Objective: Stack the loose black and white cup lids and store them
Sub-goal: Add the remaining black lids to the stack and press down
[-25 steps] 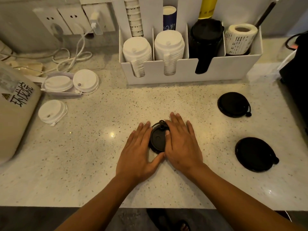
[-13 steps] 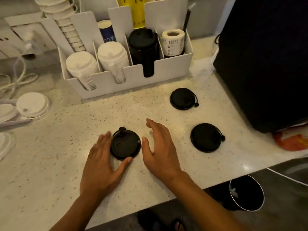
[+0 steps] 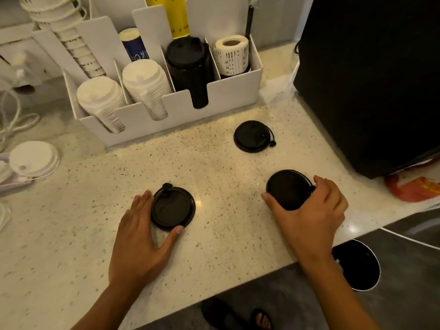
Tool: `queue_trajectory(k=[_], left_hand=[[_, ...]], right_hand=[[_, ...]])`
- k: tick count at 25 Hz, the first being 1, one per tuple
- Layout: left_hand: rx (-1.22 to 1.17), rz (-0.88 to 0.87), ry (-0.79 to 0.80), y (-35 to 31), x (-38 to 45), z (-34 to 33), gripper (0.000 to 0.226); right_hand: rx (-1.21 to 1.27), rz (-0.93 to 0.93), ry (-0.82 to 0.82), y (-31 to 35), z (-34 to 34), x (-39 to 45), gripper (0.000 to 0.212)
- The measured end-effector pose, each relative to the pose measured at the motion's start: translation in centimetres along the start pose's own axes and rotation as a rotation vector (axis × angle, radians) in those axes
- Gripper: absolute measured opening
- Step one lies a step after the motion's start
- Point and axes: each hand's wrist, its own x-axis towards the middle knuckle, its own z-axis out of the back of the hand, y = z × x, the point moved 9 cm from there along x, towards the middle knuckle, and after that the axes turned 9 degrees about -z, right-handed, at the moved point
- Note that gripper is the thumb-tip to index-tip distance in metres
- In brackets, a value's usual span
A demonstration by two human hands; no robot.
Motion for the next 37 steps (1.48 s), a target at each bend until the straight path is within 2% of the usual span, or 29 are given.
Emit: queue_trajectory(k=[3,6,10,14,17,21,23,26,30,37], left_hand=[[-0.015,-0.003,-0.007,0.0,-0.1,0.1,0.093],[-0.023,-0.015,-0.020,-0.1,-0.1,0.2,0.091],[-0.038,-0.016,-0.032,0.0,-0.2,0.2,0.091],[-0.039,-0.017,-0.035,0.0,-0.3,0.1,0.091],[-0.033,-0.024,-0.031,-0.1,-0.3,0.2,0.091],[-0.033,-0.035,-0.018,-0.5,-0.3,0.5,0.093],[-0.034,-0.030,-0.021,-0.7,-0.4,0.5,0.095],[-0.030,-0.018,-0.024,-0.6,-0.3,0.6,0.098],[-0.009,-0.032,-0.008,-0.6,-0.2,0.5,0.097],[-0.050,-0.042,-0.023,-0.4,-0.2,0.4,0.105]], right_hand=[[-0.056,0.044,0.038,0.5,-0.3,0.3,0.098],[0.018,0.260,0.156,2.8,-1.5,-1.6,0.088],[-0.007,0.472,0.252,4.5,-3.1,-4.8,0.088],[-0.021,0.484,0.287,3.7,-3.8,-4.8,0.096],[0.031,0.397,0.281,3.0,-3.9,-4.9,0.106],[0.032,0.352,0.213,3.4,-3.8,-5.2,0.099],[0.103,0.392,0.220,4.6,-3.7,-5.4,0.094],[0.198,0.527,0.323,8.7,-4.4,-6.9,0.089],[0.156,0.705,0.483,13.7,-7.1,-10.3,0.084],[0.099,0.790,0.556,16.5,-9.3,-11.3,0.084]])
